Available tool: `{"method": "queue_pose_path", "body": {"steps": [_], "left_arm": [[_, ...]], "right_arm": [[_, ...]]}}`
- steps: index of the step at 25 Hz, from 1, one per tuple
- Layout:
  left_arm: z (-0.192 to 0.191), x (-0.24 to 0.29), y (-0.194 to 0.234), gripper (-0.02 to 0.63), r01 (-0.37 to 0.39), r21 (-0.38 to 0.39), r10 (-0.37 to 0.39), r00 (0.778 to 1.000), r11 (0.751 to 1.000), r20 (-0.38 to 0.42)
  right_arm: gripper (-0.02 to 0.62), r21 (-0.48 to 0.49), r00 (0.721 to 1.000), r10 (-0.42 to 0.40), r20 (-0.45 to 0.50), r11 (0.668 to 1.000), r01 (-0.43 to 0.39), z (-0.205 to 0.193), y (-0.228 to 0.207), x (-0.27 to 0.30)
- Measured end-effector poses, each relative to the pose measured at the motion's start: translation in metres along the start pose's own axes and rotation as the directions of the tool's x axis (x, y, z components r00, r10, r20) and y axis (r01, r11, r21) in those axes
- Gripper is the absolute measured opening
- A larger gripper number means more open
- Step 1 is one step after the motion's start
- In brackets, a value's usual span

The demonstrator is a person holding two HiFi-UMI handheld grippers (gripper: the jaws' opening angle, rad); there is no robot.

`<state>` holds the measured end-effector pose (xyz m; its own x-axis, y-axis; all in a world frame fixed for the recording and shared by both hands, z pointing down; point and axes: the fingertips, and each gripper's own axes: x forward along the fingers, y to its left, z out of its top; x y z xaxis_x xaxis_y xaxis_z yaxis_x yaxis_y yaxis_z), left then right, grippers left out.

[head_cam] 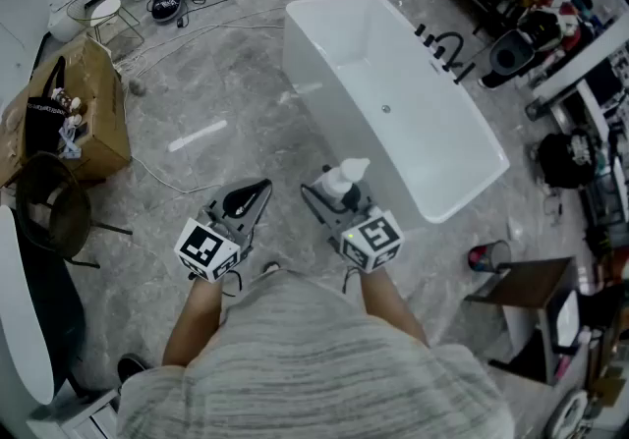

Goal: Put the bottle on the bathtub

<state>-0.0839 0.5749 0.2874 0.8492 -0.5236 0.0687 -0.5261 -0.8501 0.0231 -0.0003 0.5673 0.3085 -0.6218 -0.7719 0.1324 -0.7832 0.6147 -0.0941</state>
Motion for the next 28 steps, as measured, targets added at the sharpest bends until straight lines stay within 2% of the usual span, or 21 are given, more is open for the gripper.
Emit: {"method": "queue_pose_path", "body": {"steps": [13,28], "left_arm": [[-0.004,-0.002,-0.006,0.003,0.01,-0.008,-0.01,1.0,1.0,0.006],[-0.008,-0.011,0.014,0.003,-0.004,-0.026,0.005,1.0,1.0,0.02]], "right_arm": [[0.236,-0.006,1.0,-0.006,0.002,1.0,0.006,0.001,0.005,-0.003],[0.236,0.046,0.999,0.018,0.044,0.999,-0.02,0.013,0.014,0.021]]}}
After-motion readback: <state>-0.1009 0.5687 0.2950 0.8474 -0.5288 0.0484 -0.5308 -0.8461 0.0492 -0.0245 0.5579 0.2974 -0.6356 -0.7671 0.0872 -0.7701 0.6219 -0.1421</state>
